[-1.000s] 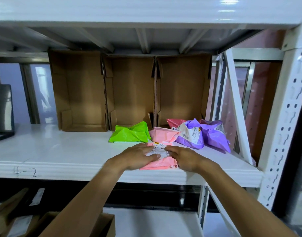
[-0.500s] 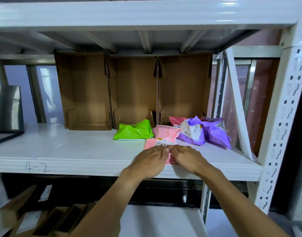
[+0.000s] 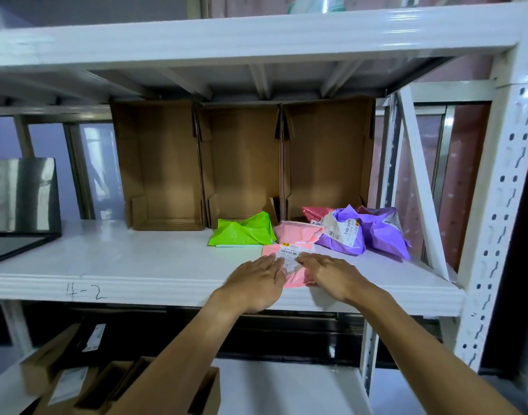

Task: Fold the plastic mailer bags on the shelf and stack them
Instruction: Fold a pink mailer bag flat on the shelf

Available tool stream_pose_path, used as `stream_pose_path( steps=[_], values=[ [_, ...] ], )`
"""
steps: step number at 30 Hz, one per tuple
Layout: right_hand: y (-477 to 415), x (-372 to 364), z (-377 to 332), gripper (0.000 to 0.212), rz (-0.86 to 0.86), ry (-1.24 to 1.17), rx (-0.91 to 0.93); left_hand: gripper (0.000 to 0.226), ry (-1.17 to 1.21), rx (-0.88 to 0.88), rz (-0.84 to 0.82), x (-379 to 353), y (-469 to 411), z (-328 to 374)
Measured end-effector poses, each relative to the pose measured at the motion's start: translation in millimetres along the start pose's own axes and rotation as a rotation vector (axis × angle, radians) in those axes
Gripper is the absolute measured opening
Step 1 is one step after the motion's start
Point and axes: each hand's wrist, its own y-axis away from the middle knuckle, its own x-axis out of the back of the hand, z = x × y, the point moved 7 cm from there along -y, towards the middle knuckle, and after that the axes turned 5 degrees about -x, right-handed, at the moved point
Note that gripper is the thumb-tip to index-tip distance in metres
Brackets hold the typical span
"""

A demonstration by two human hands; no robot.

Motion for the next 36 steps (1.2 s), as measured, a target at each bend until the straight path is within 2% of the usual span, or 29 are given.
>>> stream_pose_path(
  steps=[5, 9, 13, 16, 19, 23, 26, 29, 36],
  values=[
    [-12, 3, 20, 0.037, 0.004, -0.293, -0.046, 0.059, -0.003, 0.025, -0.025, -3, 4, -20],
    [-16, 1, 23, 0.034, 0.015, -0.436, -0.052, 0.058, 0.029, 0.028, -0.019, 0, 7, -24],
    [-21, 3, 28, 0.028, 0.03, -0.708, -0.12, 0.05, 0.03, 0.022, -0.008, 4, 4, -23],
    [-24, 3, 32, 0.027, 0.012, -0.934, -0.183, 0.047, 0.118, 0.019, 0.08, 10, -2, -19],
    [-28, 2, 31, 0.024, -0.006, -1.006, -0.19, 0.045, 0.268, 0.013, 0.195, 18, -10, -14],
    [-30, 7, 32, 0.022, 0.081, -0.928, -0.158, 0.035, 0.305, 0.05, 0.276, 24, -26, -9],
    [-31, 15, 23, 0.025, 0.176, -0.562, -0.078, 0.031, 0.29, 0.06, 0.245, 19, -41, -4],
    [-32, 15, 13, 0.033, 0.202, -0.252, -0.019, 0.039, 0.216, 0.005, 0.167, 13, -45, 5],
    [-37, 14, -8, 0.042, 0.23, -0.059, 0.141, 0.042, 0.206, -0.02, 0.07, 7, -48, 7]
  ],
)
